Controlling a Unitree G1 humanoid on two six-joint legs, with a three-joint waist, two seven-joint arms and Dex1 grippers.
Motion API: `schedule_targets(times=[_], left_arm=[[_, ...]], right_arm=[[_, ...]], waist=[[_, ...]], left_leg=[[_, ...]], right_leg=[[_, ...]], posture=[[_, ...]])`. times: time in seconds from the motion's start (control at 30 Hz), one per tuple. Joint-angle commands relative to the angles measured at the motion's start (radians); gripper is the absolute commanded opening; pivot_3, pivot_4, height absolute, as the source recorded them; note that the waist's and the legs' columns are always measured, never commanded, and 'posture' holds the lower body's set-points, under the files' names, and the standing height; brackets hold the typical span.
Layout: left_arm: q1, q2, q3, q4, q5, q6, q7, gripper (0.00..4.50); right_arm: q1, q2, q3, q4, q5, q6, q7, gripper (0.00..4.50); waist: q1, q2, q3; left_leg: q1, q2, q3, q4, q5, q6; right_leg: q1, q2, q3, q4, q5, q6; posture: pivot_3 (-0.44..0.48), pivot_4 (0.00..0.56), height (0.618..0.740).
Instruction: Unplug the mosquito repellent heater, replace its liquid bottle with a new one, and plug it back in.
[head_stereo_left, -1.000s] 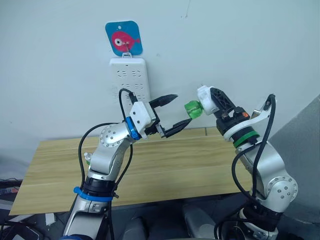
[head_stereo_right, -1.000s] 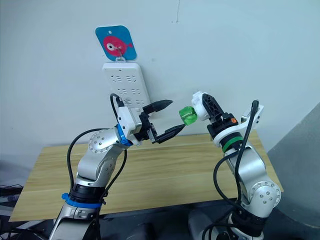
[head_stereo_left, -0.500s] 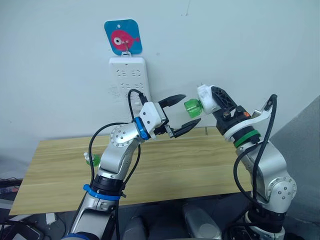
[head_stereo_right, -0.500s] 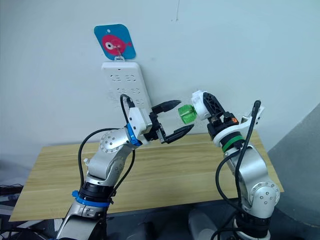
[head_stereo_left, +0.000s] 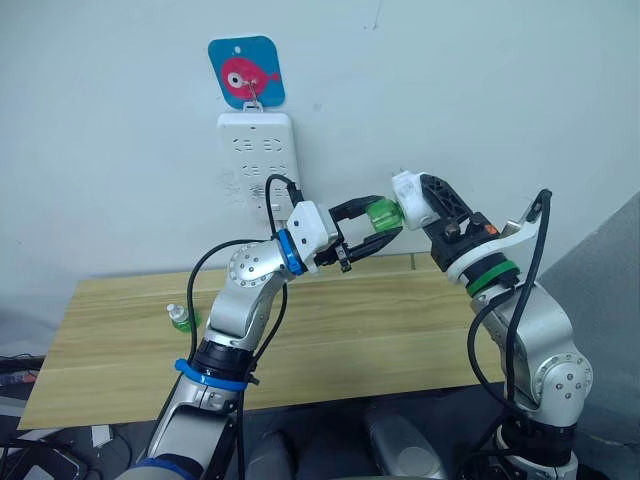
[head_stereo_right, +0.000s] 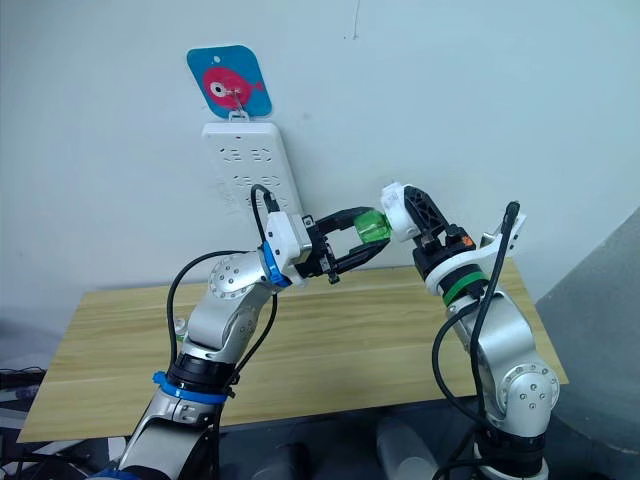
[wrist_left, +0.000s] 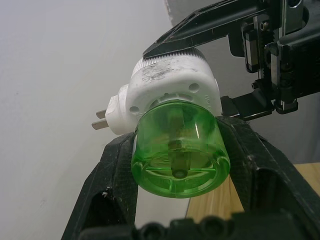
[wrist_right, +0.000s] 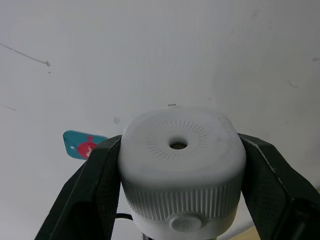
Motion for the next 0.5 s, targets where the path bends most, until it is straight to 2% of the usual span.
schedule_targets(times=[0.03, 0.4, 0.5], left_arm=[[-0.01, -0.005, 0.016, -0.013, -0.012, 0.002, 0.013, 2.25], [-0.01, -0.001, 0.022, -0.043, -0.03, 0.001, 0.004, 2.25], [-0.004, 0.016, 0.031, -0.061, -0.038, -0.003, -0.01, 2.25]], right_arm=[[-0.013, -0.005, 0.02, -0.051, 0.035, -0.022, 0.024, 2.94], [0.008, -0.036, 0.029, -0.062, 0.064, -0.035, 0.041, 2.94], [0.031, -0.078, 0.0, -0.062, 0.096, -0.029, 0.068, 4.02]], waist=[[0.001, 0.0, 0.001], [0.001, -0.001, 0.002], [0.002, -0.001, 0.005]], left_leg=[[0.0, 0.0, 0.0, 0.0, 0.0, 0.0], [0.0, 0.0, 0.0, 0.0, 0.0, 0.0], [0.0, 0.0, 0.0, 0.0, 0.0, 0.0]], right_leg=[[0.0, 0.0, 0.0, 0.0, 0.0, 0.0], [0.0, 0.0, 0.0, 0.0, 0.0, 0.0], [0.0, 0.0, 0.0, 0.0, 0.0, 0.0]], posture=[[-0.292, 0.185, 0.732], [-0.292, 0.189, 0.732], [-0.291, 0.191, 0.732]])
